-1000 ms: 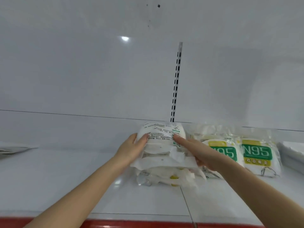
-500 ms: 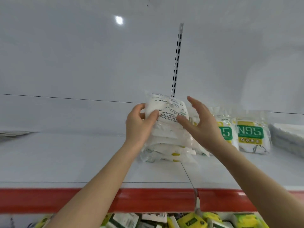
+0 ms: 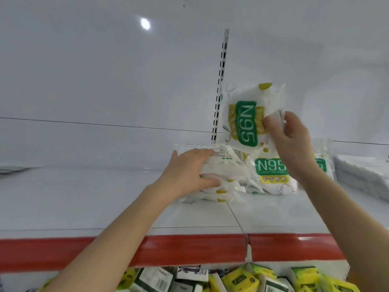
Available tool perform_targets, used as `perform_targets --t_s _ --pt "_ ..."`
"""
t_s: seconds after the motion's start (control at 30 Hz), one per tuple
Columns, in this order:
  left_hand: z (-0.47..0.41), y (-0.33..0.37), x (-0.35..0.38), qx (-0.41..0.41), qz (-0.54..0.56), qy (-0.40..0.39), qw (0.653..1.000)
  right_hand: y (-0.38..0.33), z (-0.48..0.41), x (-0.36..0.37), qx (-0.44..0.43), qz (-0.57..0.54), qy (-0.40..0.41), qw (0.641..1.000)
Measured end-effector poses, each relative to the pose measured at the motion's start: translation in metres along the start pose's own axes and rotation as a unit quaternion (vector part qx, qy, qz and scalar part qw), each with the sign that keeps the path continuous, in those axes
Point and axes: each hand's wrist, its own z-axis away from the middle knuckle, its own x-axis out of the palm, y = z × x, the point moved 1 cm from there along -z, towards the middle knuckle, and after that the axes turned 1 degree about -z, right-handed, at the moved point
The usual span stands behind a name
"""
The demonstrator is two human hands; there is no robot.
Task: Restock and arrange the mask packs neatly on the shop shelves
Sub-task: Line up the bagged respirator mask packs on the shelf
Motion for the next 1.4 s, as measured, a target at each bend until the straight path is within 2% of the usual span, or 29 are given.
perform_targets --t_s 0.07,0.17,0.37,0.5,0.7,0.93,1.13,1.23,1.4 --pt "-0.003 0.0 0.002 0.006 -0.013 0.018 1.0 0.001 -0.003 -0.01 0.034 -0.033 0.0 0.999" --pt "-0.007 0.004 0.0 0.004 0.034 0.121 0.992 0.006 -0.003 -0.018 0.051 -0.045 -0.01 0.998" --pt "-0.024 0.031 -0.026 -0.011 0.021 0.308 0.951 0.016 -0.024 -0.05 0.062 -0.1 -0.011 0.993" --pt "-0.043 0.07 -0.041 0.005 -0.019 0.355 0.935 0.028 -0.04 -0.088 0.061 -0.089 -0.051 0.993" --pt "-0.069 0.135 -0.023 0.028 -0.006 0.319 0.947 0.053 -0.053 -0.154 0.115 -0.06 -0.16 0.979" --pt "-0.091 0.16 0.033 -0.011 0.035 0.158 0.987 0.089 -0.069 -0.211 0.143 0.024 -0.201 0.969" --pt "-0.112 0.154 0.065 -0.055 -0.012 0.072 0.996 0.13 -0.089 -0.213 0.146 0.197 -0.353 0.903" --pt "-0.121 0.152 0.076 -0.067 -0.036 0.078 0.994 0.15 -0.095 -0.194 0.123 0.225 -0.355 0.899" --pt "-0.125 0.149 0.081 -0.064 -0.059 0.109 0.99 0.162 -0.1 -0.181 0.096 0.16 -0.293 0.937"
